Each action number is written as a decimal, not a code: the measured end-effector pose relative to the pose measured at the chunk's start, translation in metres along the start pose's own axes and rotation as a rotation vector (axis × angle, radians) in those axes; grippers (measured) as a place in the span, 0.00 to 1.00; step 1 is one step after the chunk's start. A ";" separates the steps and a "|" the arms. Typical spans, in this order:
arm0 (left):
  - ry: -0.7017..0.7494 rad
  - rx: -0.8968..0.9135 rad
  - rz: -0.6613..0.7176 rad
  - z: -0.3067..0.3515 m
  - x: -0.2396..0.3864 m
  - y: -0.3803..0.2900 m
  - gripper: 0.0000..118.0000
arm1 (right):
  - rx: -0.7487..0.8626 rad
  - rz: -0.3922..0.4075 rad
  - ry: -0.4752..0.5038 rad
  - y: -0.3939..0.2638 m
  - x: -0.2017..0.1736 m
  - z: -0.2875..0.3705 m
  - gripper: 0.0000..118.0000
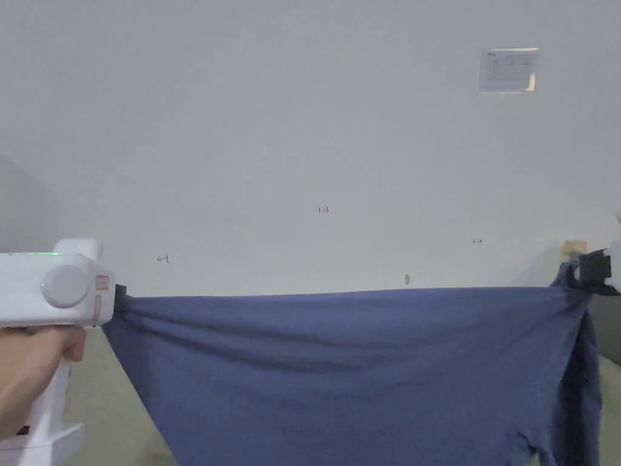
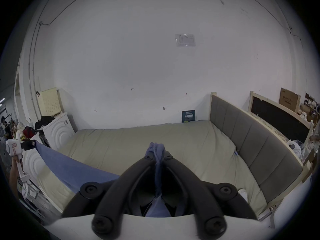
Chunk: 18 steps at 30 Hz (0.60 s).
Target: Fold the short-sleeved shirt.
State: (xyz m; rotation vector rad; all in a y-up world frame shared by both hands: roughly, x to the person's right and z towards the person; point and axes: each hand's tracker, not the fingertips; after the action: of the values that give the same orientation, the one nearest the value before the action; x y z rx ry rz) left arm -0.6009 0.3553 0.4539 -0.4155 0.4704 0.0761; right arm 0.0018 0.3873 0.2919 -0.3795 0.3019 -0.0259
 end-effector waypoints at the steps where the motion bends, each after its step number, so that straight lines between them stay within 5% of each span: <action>1: 0.015 -0.013 -0.013 -0.003 0.002 0.002 0.00 | -0.001 -0.002 0.000 0.003 0.002 -0.003 0.04; 18: 0.130 -0.034 -0.020 -0.100 0.026 0.064 0.00 | -0.002 0.057 -0.029 0.070 -0.023 -0.117 0.04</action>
State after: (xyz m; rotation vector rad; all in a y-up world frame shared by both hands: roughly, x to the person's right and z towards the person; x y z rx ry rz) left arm -0.6306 0.3727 0.3374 -0.4600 0.5936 0.0382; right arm -0.0568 0.4119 0.1689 -0.3725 0.2844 0.0356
